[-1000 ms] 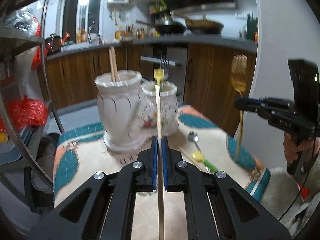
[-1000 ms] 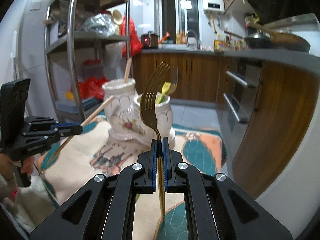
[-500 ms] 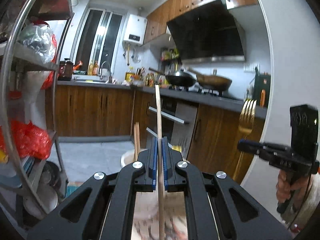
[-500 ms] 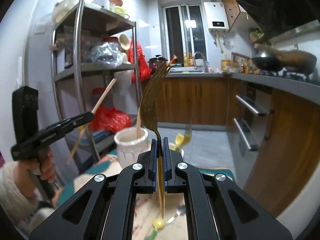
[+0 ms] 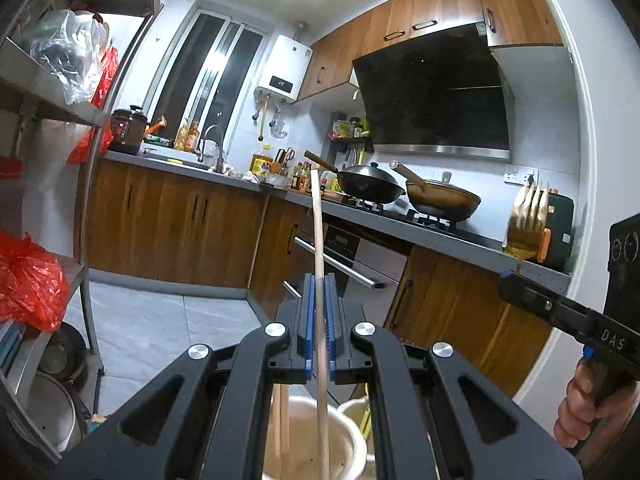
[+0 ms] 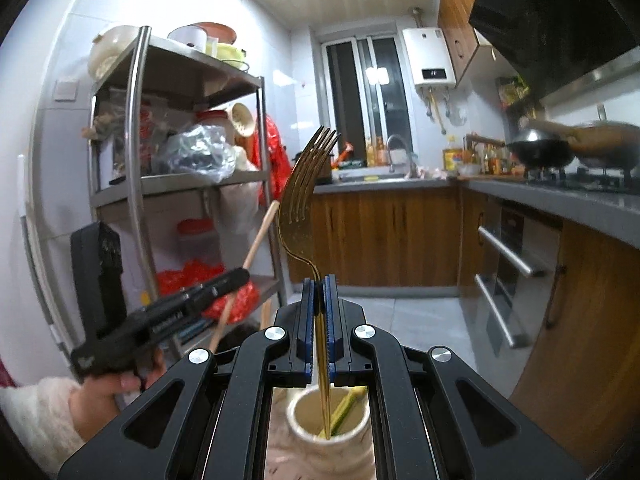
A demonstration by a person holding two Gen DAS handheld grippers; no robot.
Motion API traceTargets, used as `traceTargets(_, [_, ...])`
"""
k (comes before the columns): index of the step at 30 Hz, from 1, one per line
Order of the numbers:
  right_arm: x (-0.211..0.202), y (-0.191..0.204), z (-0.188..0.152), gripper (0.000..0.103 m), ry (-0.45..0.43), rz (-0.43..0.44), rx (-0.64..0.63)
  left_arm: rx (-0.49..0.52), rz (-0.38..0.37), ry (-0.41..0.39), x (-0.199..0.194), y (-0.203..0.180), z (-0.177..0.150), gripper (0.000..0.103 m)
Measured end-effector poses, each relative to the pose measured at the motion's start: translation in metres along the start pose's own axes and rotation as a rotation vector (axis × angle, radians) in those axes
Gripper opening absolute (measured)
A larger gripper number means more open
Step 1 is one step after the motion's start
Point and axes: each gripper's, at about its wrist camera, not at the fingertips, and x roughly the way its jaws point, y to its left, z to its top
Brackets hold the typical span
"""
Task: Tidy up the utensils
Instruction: 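Lift the chopstick over the large cup while the right tool carries the gold fork, then drop the chopstick in the large cup while the right tool drops the gold fork in the small cup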
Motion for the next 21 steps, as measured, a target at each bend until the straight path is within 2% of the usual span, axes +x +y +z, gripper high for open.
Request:
traceTargets(5, [0.024,-0.005,-0.011,0.006,0.007,-0.001,0.032,0.02,0.052,0.003,0.015,0.002,-0.018,0.004])
traceTargets(13, [0.046,-0.014,-0.051,0.006,0.106,-0.019,0.062,0.043,0.084,0.048,-0.004,0.007,-0.043,0.004])
traceTargets(21, [0.048,-0.026,-0.075,0.006,0.157,-0.055,0.113,0.076,0.151,0.151,-0.012,0.014,-0.052,0.005])
